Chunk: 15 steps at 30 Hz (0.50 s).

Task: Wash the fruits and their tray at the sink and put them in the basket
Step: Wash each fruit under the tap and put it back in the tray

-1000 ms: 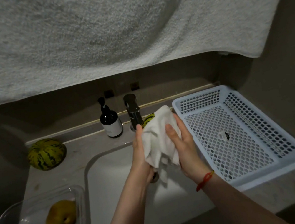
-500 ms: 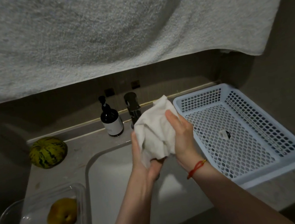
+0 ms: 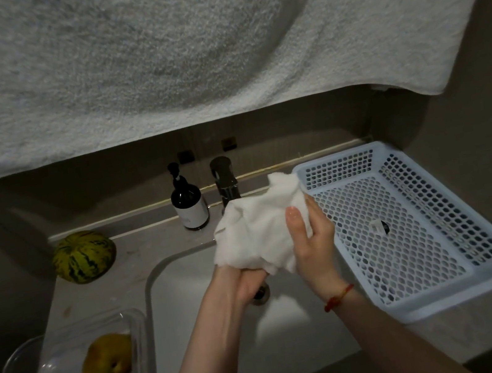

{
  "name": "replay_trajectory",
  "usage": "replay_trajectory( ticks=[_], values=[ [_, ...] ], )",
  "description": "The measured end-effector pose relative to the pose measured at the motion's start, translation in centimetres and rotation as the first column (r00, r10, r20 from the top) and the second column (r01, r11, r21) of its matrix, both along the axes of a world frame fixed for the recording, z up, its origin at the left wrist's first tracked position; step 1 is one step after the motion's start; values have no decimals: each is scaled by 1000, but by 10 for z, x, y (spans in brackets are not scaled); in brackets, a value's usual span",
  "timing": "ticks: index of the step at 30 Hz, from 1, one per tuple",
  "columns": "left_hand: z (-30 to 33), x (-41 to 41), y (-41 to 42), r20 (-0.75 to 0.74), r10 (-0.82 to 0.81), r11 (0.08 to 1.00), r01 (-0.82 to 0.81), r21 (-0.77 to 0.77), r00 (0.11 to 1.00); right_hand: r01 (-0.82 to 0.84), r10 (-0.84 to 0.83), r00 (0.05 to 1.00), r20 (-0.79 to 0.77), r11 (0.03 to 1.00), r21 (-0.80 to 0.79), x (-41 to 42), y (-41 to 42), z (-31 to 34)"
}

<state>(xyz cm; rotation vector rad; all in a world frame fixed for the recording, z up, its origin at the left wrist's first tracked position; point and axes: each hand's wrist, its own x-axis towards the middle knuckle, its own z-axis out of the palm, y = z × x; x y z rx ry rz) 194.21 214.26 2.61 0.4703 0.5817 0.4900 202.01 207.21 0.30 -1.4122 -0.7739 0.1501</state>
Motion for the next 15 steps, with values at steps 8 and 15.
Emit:
replay_trajectory(
  ticks=[8,15],
  values=[
    [-10,10,-18,68,104,995,-104,-5,992,0,87,781,-619,990,139,-1,9,3],
    [-9,11,-17,-33,271,784,-201,587,962,-145,339,407,-848,941,306,11,0,-2]
  ],
)
